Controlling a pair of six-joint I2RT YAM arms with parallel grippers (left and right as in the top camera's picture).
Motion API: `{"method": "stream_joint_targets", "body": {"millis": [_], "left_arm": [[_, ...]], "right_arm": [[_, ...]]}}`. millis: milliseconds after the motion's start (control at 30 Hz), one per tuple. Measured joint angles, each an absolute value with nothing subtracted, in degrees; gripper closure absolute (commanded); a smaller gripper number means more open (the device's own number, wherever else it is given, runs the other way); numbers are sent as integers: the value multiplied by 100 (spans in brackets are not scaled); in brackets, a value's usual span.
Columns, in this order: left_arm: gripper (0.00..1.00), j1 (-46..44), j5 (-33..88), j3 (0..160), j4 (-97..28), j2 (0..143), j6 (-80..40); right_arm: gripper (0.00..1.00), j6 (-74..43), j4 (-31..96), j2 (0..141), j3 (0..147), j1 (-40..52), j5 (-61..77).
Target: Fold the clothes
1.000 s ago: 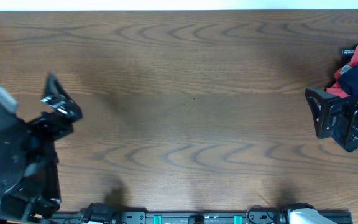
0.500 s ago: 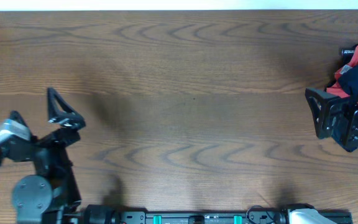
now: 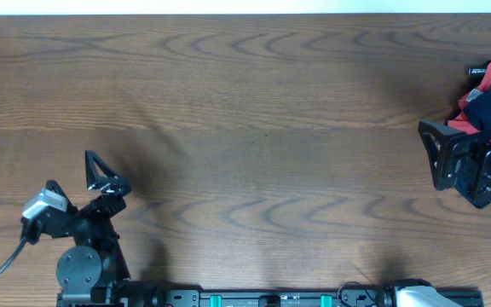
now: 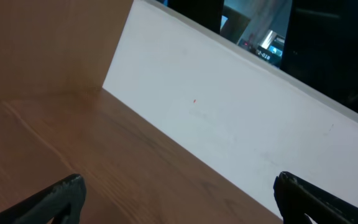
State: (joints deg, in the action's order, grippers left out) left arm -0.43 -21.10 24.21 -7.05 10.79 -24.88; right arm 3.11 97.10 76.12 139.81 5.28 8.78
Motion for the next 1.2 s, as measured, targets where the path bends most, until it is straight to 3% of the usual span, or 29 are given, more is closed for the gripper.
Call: {"method": "stream_joint_targets", "body": {"millis": [400, 1200], "left_arm": [[2, -43, -2112, 1557, -707, 274, -2711], [2, -89, -2095, 801, -707, 62, -2980]], "right_arm": [[1, 311, 9710, 7612, 13981, 528, 875], [1, 311, 9710, 7612, 13981, 528, 878]]}}
